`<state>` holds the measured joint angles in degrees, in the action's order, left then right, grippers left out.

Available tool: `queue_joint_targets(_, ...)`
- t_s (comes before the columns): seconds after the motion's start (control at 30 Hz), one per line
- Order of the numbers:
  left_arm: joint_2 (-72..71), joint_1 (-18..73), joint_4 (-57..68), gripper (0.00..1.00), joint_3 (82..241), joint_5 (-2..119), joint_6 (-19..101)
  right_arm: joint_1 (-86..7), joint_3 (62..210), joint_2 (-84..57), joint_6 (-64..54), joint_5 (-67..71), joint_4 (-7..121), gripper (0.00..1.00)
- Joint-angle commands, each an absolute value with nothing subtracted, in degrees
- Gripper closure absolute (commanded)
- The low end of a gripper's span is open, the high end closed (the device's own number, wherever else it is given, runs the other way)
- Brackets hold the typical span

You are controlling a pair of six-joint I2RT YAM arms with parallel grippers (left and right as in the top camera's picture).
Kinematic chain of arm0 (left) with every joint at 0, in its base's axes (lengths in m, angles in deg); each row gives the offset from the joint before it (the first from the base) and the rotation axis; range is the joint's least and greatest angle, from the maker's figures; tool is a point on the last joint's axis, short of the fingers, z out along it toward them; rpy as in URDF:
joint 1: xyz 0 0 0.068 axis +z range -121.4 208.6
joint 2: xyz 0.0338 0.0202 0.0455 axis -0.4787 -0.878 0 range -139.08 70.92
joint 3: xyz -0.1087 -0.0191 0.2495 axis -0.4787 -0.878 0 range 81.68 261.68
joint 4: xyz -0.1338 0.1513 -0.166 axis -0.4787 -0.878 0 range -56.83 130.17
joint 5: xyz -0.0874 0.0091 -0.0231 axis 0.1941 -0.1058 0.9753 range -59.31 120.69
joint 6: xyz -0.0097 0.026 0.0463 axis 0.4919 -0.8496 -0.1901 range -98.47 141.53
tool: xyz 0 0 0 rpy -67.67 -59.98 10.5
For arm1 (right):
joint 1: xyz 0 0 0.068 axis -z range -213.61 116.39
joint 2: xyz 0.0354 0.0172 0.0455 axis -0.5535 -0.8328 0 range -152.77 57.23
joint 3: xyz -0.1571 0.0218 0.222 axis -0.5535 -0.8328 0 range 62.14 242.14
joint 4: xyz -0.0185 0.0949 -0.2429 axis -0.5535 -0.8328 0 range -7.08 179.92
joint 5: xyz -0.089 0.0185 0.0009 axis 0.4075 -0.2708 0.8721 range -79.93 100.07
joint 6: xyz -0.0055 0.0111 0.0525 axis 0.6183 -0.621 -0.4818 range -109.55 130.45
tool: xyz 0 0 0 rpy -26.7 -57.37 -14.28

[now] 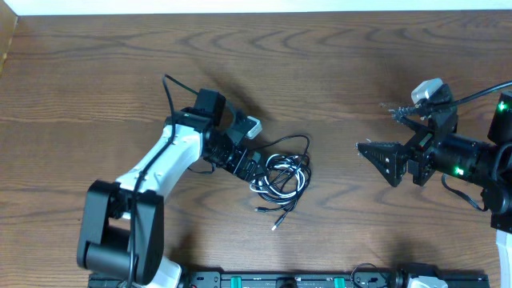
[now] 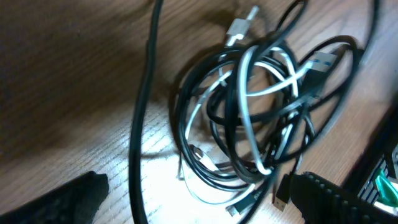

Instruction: Untangle cables

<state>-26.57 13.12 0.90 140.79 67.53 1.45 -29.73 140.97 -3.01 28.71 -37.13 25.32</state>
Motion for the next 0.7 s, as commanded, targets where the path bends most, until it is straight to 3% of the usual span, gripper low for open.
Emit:
queue_joint_targets(0.0,-27.95,13.03,1.93,0.24,140.75,66.88,1.69,-29.97,141.99,-2.62,29.39,-38.55,25.24,0.01)
queue_joint_targets(0.03,-27.92,13.03,1.97,0.32,140.75,66.88,1.69,-29.97,141.99,-2.62,29.39,-38.55,25.24,0.01)
queue_joint_targets(0.13,-27.92,13.03,2.34,0.85,140.75,66.88,2.08,-29.97,141.99,-2.66,29.39,-38.53,25.54,0.01)
queue_joint_targets(0.17,-27.92,13.03,2.63,0.92,140.75,66.90,2.94,-29.97,141.99,-2.66,29.39,-38.55,25.78,0.01)
queue_joint_targets(0.47,-27.75,13.03,5.56,0.92,140.77,68.04,10.35,-29.95,141.99,-2.66,31.02,-37.72,26.31,0.01)
queue_joint_targets(0.67,-23.64,13.01,5.56,0.92,144.90,81.59,14.52,-29.97,141.99,-4.09,31.29,-32.47,26.02,0.01)
